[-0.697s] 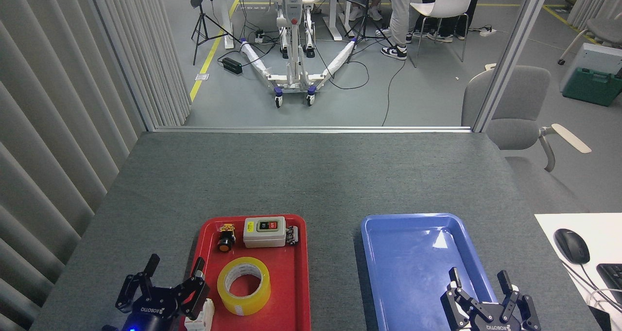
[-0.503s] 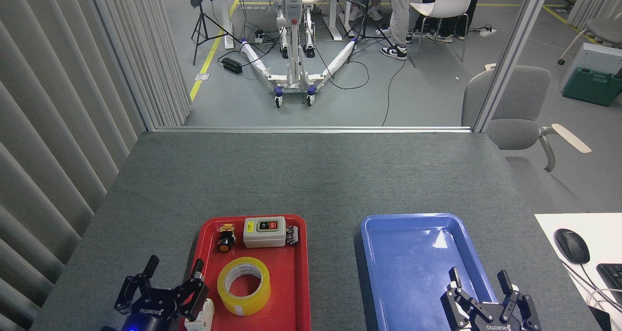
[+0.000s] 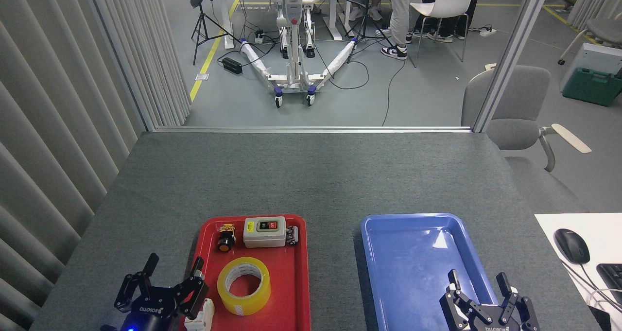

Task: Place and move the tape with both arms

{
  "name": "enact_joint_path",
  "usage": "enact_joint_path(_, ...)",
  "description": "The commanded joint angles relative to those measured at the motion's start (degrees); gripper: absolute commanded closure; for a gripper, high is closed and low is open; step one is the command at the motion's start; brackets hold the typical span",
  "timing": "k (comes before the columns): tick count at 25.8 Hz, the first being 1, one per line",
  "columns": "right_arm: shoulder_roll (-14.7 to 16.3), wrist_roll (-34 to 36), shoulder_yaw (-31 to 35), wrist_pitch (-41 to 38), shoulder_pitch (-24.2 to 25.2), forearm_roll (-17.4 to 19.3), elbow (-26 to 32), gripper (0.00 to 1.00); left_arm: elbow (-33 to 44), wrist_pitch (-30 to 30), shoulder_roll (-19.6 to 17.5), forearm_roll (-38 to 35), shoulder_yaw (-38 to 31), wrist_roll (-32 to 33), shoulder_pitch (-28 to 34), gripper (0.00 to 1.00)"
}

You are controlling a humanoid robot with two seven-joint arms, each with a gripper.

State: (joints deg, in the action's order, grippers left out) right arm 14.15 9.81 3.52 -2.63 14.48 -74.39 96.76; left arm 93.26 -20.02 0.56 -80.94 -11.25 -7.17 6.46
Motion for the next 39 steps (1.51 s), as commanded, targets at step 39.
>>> enact_joint_path(39,-0.09,-0.40,-0.01,-0.62,0.02,-0.40,-0.44,0.00,-10.20,19.49,-35.80,49.12,52.21,33.09,-33.97,0.01)
